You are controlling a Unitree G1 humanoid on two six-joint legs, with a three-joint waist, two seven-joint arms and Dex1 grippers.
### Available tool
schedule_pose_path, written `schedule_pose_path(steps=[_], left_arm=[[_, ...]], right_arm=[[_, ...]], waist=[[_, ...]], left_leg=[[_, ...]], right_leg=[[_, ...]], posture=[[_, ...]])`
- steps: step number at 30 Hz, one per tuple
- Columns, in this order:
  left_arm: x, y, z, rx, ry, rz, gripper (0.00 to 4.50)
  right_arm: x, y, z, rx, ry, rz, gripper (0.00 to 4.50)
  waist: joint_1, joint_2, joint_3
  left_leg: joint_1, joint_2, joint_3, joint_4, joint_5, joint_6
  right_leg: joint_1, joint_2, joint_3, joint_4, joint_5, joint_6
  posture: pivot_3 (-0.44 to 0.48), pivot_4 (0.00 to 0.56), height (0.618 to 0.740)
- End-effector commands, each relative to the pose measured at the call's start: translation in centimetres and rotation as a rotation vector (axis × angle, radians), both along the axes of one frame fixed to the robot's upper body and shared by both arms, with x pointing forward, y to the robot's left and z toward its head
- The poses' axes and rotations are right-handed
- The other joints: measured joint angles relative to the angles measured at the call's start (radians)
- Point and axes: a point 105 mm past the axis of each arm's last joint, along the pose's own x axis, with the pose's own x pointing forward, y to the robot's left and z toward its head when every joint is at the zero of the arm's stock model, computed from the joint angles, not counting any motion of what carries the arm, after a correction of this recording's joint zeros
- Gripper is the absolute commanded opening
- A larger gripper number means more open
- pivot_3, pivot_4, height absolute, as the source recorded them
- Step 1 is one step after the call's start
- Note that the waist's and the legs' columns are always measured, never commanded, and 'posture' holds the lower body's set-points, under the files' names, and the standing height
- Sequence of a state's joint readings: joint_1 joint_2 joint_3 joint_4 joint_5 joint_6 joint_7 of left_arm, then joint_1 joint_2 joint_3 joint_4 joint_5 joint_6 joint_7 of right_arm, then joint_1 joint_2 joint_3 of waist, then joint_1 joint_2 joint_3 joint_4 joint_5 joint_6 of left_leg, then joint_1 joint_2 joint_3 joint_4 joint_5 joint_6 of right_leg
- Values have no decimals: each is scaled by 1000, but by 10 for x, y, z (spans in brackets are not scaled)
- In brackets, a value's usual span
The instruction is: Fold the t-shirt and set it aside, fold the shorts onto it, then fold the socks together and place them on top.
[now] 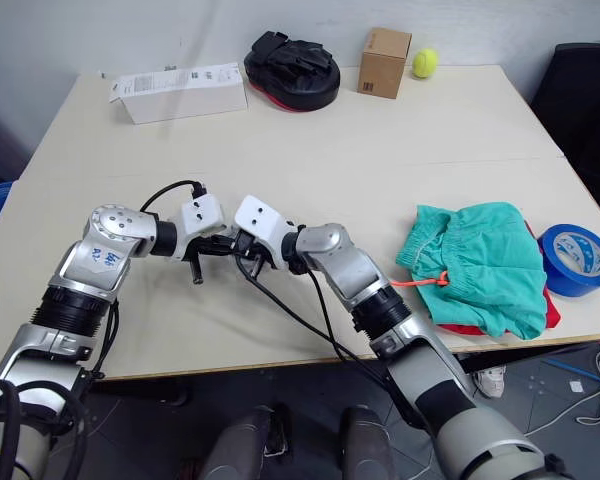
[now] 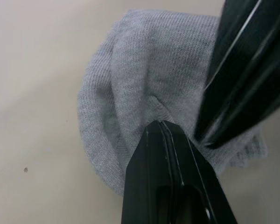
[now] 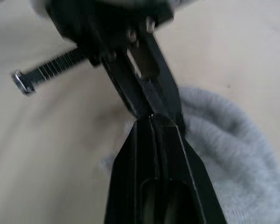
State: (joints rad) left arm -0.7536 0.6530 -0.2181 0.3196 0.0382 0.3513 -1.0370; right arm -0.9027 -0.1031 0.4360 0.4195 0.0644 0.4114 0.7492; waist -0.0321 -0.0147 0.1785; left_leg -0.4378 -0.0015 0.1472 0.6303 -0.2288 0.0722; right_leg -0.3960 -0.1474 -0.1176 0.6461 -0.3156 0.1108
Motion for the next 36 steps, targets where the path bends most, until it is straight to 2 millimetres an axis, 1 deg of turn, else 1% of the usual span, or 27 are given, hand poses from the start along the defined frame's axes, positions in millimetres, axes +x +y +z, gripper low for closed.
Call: schedule_pose_path(steps=[1,5,6,12,15,17,18,19,22,23,25,27,29,31,34,36], left_arm=[[-4,-3,-4,-5,10,-8,0],[-5,-1,-8,-7,19,6,0],[-5,0,-9,-7,21,9,0],[-1,6,-14,-6,23,37,0],[-1,6,-13,-9,21,35,0],[-1,5,-12,-12,18,33,0],[-1,5,-11,-13,17,31,0],[-1,4,-10,-15,15,28,0],[-2,2,-8,-19,10,20,0],[-2,1,-7,-20,9,19,0],[-2,1,-5,-22,6,17,0],[-1,1,-4,-22,3,17,0],[-1,1,-4,-21,0,18,0],[-1,2,-3,-21,-3,19,0],[-2,2,-3,-23,-3,19,0],[-2,1,-3,-25,-4,20,0]], right_arm=[[15,-10,-13,-81,-50,-54,39],[23,-28,-15,-85,-44,-88,39],[23,-30,-15,-82,-40,-90,39],[21,-66,-14,-100,-28,-108,39],[23,-79,-9,-97,-36,-141,39],[25,-84,-2,-74,-45,-160,39],[26,-82,4,-48,-48,-163,39],[25,-76,14,5,-42,-154,39],[20,-57,36,107,-36,-118,39],[18,-53,40,126,-39,-108,39],[13,-37,49,162,-34,-77,39],[9,-25,48,164,-22,-54,39],[5,-15,40,144,-16,-32,39],[4,-8,32,121,-13,-26,39],[11,-4,13,60,-12,-67,39],[18,-5,5,40,-17,-105,39]], waist=[[-1,0,0],[-1,0,0],[0,0,0],[3,0,0],[0,0,0],[0,0,0],[0,0,0],[0,0,0],[0,0,0],[0,0,0],[-1,0,0],[-2,0,0],[1,0,0],[1,0,0],[-1,0,0],[-1,0,0]], left_leg=[[0,0,0,0,0,0],[2,0,0,-1,0,-1],[2,0,0,0,0,-1],[2,-1,-1,0,-2,-5],[3,0,0,0,-2,-5],[3,0,0,0,-2,-5],[3,0,0,0,-2,-5],[3,0,0,0,-2,-5],[3,0,0,-1,-2,-5],[3,0,0,-1,-2,-5],[3,0,0,-1,-2,-5],[3,0,0,-1,-2,-5],[3,0,0,-1,-2,-5],[2,0,-1,-1,-2,-5],[2,0,0,-1,-3,-5],[2,0,0,-1,-3,-6]], right_leg=[[0,0,0,0,0,0],[1,0,0,0,0,0],[1,0,0,0,0,0],[2,-1,0,-1,0,0],[2,-1,1,-1,0,0],[2,-1,1,-2,0,0],[2,-1,1,-2,0,0],[2,-1,1,-2,0,0],[2,-1,1,-2,0,0],[2,-1,1,-2,0,0],[1,-1,1,-1,0,0],[1,-1,1,0,0,0],[1,-1,1,0,0,0],[1,-1,0,0,0,0],[1,-1,0,-1,0,0],[1,-1,0,0,0,0]], posture=[[0,150,740],[0,150,740],[0,150,740],[0,150,740],[0,150,740],[0,150,740],[0,150,740],[0,150,740],[0,150,740],[0,150,740],[0,150,740],[0,150,740],[0,150,740],[0,150,740],[0,150,740],[0,150,740]])
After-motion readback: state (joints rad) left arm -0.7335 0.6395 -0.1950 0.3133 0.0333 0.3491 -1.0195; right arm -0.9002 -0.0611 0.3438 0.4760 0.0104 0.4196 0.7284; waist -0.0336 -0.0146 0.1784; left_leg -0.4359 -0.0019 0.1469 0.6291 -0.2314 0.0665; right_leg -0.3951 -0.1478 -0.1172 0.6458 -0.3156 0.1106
